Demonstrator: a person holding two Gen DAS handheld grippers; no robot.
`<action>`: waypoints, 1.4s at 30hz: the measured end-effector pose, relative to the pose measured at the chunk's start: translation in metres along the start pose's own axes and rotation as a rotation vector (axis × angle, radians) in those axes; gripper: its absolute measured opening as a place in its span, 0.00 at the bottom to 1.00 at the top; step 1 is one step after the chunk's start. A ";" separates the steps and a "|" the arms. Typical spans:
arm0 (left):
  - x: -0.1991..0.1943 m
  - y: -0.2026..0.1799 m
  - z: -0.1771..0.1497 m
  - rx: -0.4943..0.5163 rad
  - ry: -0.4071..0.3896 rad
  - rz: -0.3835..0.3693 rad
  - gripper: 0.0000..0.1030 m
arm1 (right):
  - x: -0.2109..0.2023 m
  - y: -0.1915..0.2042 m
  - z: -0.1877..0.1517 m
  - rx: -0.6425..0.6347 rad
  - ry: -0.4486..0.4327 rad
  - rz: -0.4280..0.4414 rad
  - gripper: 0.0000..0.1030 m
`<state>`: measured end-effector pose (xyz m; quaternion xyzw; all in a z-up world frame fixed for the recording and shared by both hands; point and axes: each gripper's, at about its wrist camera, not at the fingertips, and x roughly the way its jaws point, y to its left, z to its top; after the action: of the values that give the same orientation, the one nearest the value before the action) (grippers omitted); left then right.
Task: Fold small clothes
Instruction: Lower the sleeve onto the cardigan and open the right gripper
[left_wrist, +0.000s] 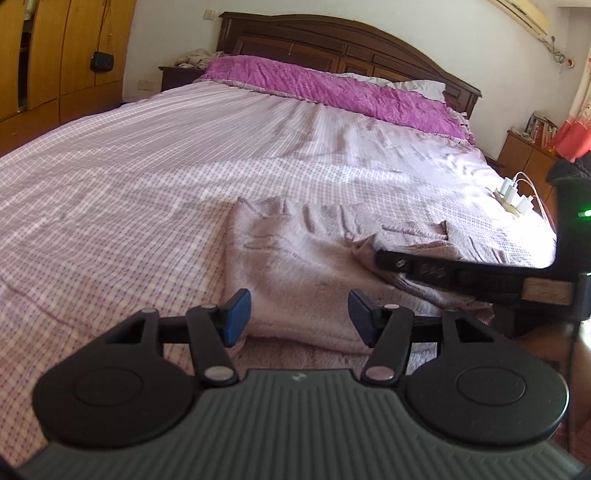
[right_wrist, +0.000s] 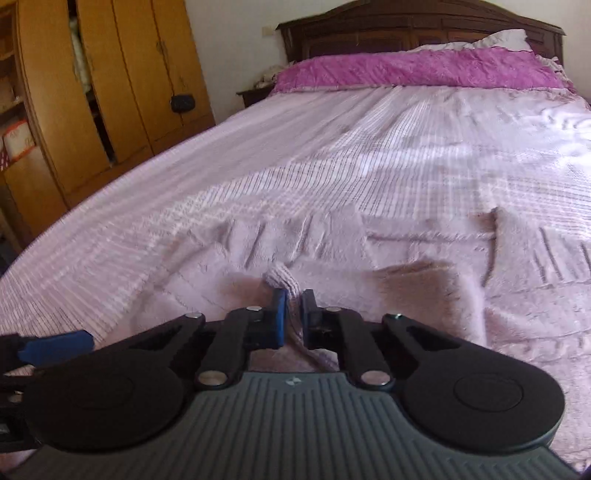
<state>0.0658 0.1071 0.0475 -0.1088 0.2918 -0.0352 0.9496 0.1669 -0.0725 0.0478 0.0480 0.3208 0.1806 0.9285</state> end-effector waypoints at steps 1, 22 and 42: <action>0.002 -0.001 0.001 0.006 -0.002 -0.006 0.58 | -0.008 -0.004 0.004 0.011 -0.029 -0.006 0.08; 0.037 0.003 0.013 0.050 0.086 0.077 0.58 | -0.154 -0.191 -0.042 0.352 -0.151 -0.333 0.08; 0.042 -0.015 0.040 0.090 -0.003 0.071 0.58 | -0.087 -0.207 -0.025 0.286 0.000 -0.270 0.52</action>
<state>0.1231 0.0939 0.0600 -0.0555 0.2922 -0.0144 0.9546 0.1511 -0.2979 0.0361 0.1360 0.3468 0.0067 0.9280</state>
